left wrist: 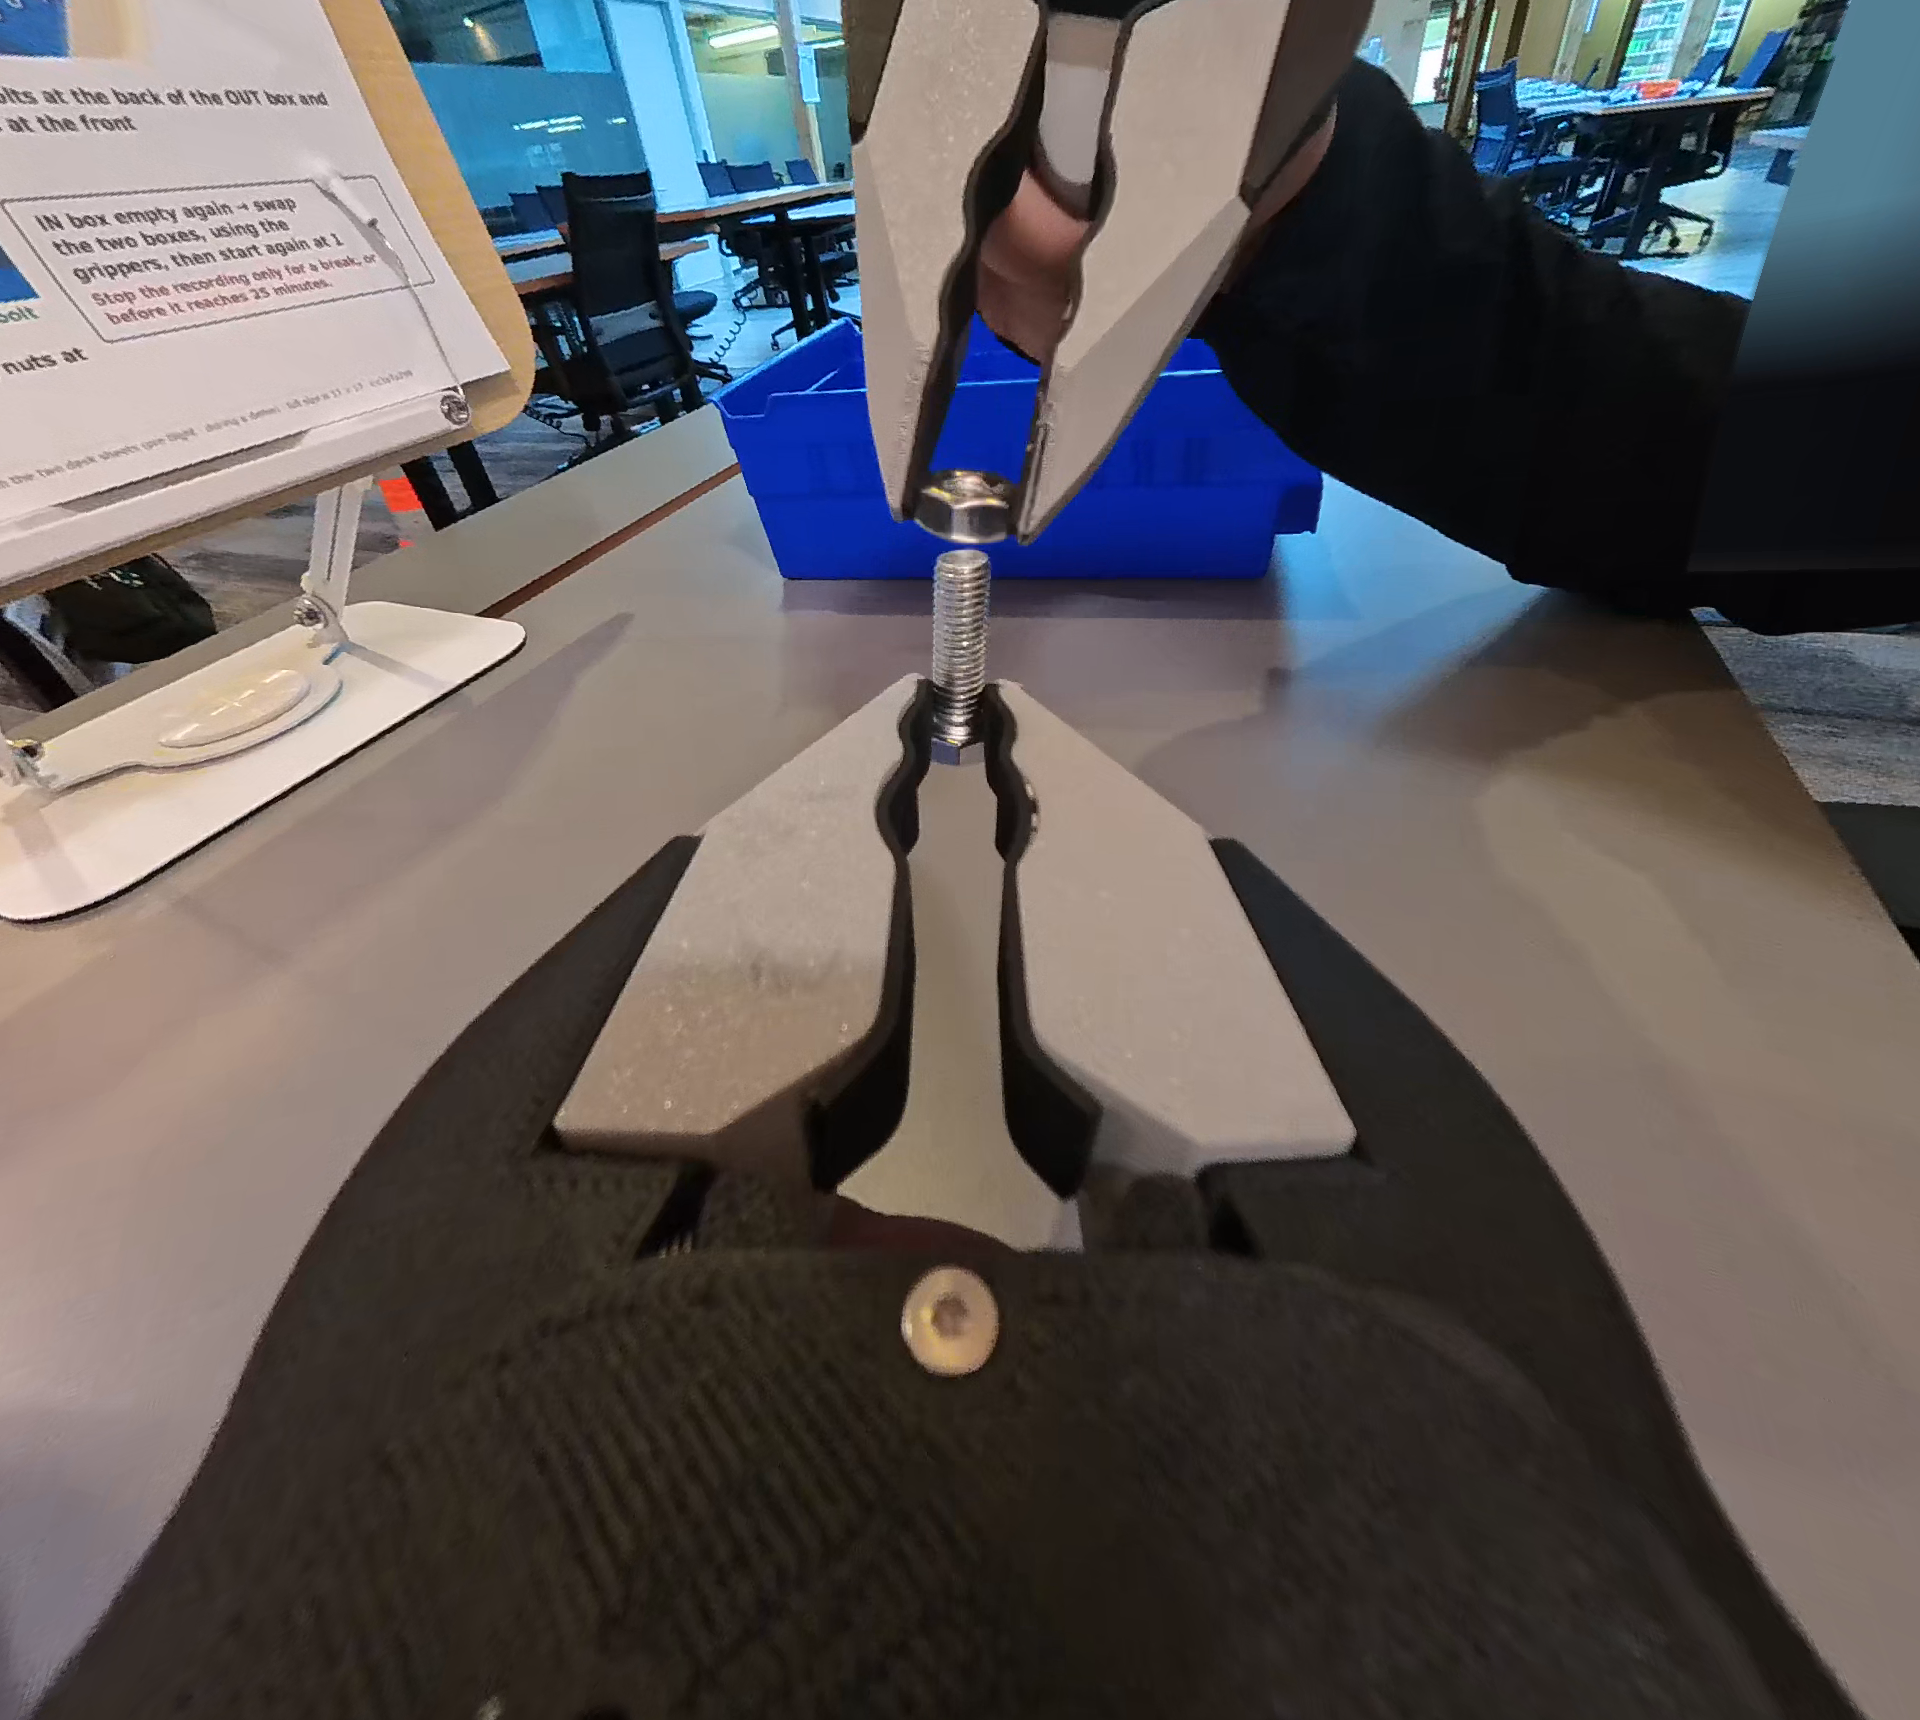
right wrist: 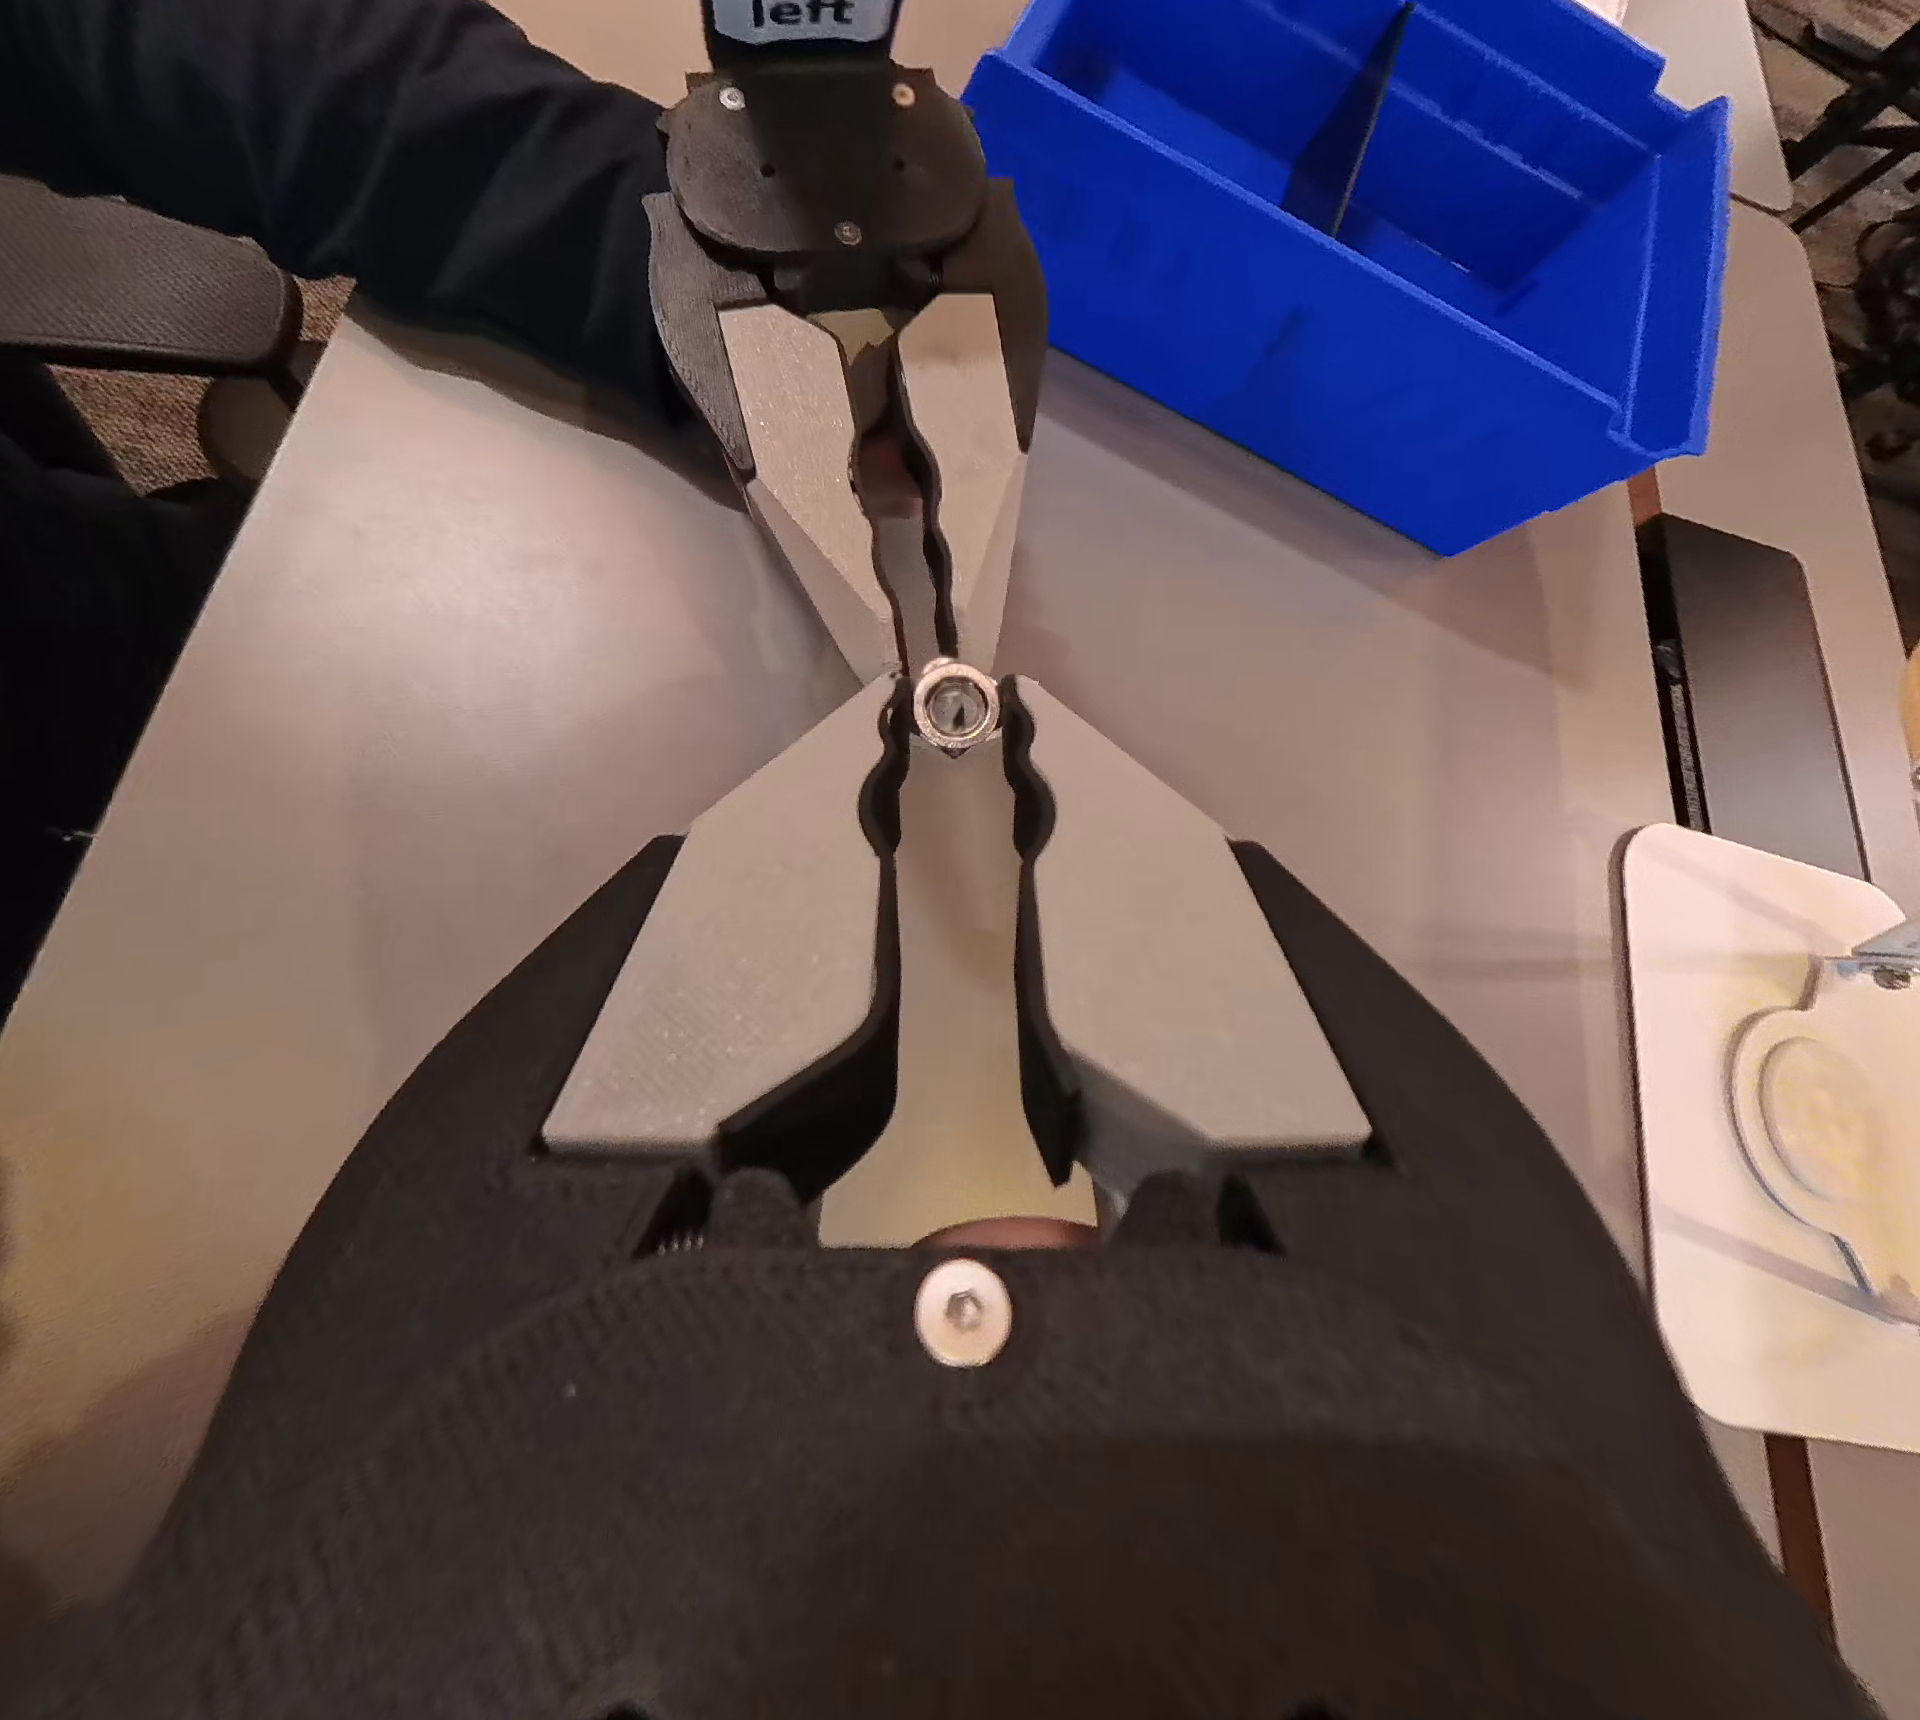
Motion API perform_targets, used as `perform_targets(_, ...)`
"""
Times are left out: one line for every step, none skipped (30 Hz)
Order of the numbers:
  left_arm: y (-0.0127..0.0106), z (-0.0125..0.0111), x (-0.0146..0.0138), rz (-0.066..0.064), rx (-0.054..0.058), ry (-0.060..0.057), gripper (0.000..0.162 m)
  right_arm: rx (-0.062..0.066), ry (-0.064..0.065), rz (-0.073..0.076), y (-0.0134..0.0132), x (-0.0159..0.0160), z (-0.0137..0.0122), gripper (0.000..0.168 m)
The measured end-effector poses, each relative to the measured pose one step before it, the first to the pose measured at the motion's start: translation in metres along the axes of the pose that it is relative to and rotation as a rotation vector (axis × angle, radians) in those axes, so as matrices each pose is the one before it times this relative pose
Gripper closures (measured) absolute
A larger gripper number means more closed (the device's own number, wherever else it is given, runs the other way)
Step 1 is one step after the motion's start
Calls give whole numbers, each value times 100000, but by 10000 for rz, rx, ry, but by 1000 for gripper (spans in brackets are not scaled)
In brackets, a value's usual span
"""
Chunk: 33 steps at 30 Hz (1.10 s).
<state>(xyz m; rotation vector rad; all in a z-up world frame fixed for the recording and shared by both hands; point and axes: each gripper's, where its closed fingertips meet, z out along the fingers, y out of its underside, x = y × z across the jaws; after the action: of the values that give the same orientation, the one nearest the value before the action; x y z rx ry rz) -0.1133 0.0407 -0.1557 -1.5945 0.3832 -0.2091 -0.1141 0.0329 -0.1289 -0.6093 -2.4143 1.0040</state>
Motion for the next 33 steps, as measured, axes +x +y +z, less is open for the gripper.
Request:
perform_targets(52, 37, 83, 7, -28, 39, 155, -1, -57, -19, -47, -149, 135, 154)
perform_targets(12, 45, -4, 45, -3, -45, 155, -27, -31, -19, -12, -111, 135, 154)
perform_targets(78, 48, 62, 38, -51, 9, 155, -30, 5, -16, -11, -47, 126, 154)
perform_targets(65, 36, 92, 35, -49, 34, 155, -18, -22, -2, -15, -76, 95, 154)
perform_targets(25, 44, 23, 55, -22, -24, 155, -1, -70, 10, -23, -150, 73, 154)
perform_targets(-20, 18, 57, 45, 6, -1, 155, 19, -55, 10, -37, -118, 60, 154)
perform_targets(-48, 9, 75, 9, 25, 34, 155, 21, -14, 14, -23, -31, 38, 154)
perform_targets(-83, -13, 44, 11, 51, 8, 155, 30, -8, 15, -1, 25, 6, 154)
perform_targets(-50, -8, -16, 12, 20, -25, 155, 63, -29, 28, -10, 26, -17, 154)
perform_targets(-35, -1, -3, -4, 25, -10, 155, 103, -60, 61, -54, 15, -50, 154)
perform_targets(-90, -12, 7, -16, 45, -4, 155, 150, -85, 89, -108, -1, -72, 154)
perform_targets(-154, -18, 2, 18, 94, -34, 155, 164, -99, 96, -145, -2, -91, 154)
perform_targets(-164, -13, 35, 0, 94, -9, 155, 135, -103, 83, -137, -35, -89, 154)
perform_targets(-124, 23, 82, -26, 65, 27, 155, 104, -89, 57, -99, -46, -57, 154)
perform_targets(-100, 24, 69, 6, 44, 7, 155, 75, -48, 22, -90, -34, -39, 154)
perform_targets(-57, 16, 15, 44, 24, -43, 155, 29, -21, -10, -39, -32, -2, 154)
perform_targets(-9, 36, 41, 18, -15, -7, 155, -5, -18, -24, -10, -53, 24, 154)
perform_targets(11, 23, 47, 2, -19, 8, 155, 4, 0, -35, -26, -35, 14, 154)
perform_targets(-32, 13, -3, 33, 9, -36, 155, 21, 3, -44, -36, -25, -9, 154)
perform_targets(-36, -6, 24, 27, 6, -8, 155, 11, -14, -24, -15, -34, -19, 154)
perform_targets(-11, 1, 45, 4, -8, 23, 155, 1, -7, 8, 4, -12, -23, 154)
perform_targets(-2, -14, -17, 4, -6, -12, 155, 7, 1, 23, 17, 18, -39, 154)
perform_targets(-19, -20, -8, 3, -1, -7, 155, 15, -4, 23, -13, 25, -22, 154)
perform_targets(-24, -19, -16, -11, -2, -4, 155, 15, 8, 15, -9, 32, -15, 154)
perform_targets(-15, -13, -71, 13, -4, -45, 155, -3, 32, 0, 7, 59, -3, 154)
perform_targets(10, -16, -71, 1, -22, -48, 155, -14, 18, -5, 15, 24, 13, 154)
perform_targets(43, -1, 27, -43, -33, 35, 155, -5, 1, 6, 10, -9, 26, 154)
perform_targets(21, -1, -17, -31, -26, 1, 155, 6, 14, 5, 4, 31, 43, 154)
perform_targets(30, 9, -58, -1, -14, -38, 155, 3, 4, 9, 20, 24, 28, 154)
perform_targets(47, 23, -3, -33, -25, 7, 155, 5, -12, 26, 23, 18, 28, 154)
perform_targets(26, 26, -23, -15, -4, -18, 155, 8, 4, 29, 22, 50, 12, 154)
perform_targets(23, 13, -67, -15, 0, -39, 155, 12, 2, 28, 16, 47, -3, 154)
perform_targets(9, 2, -4, -26, 3, 6, 155, 20, -14, 25, 7, 19, -3, 154)
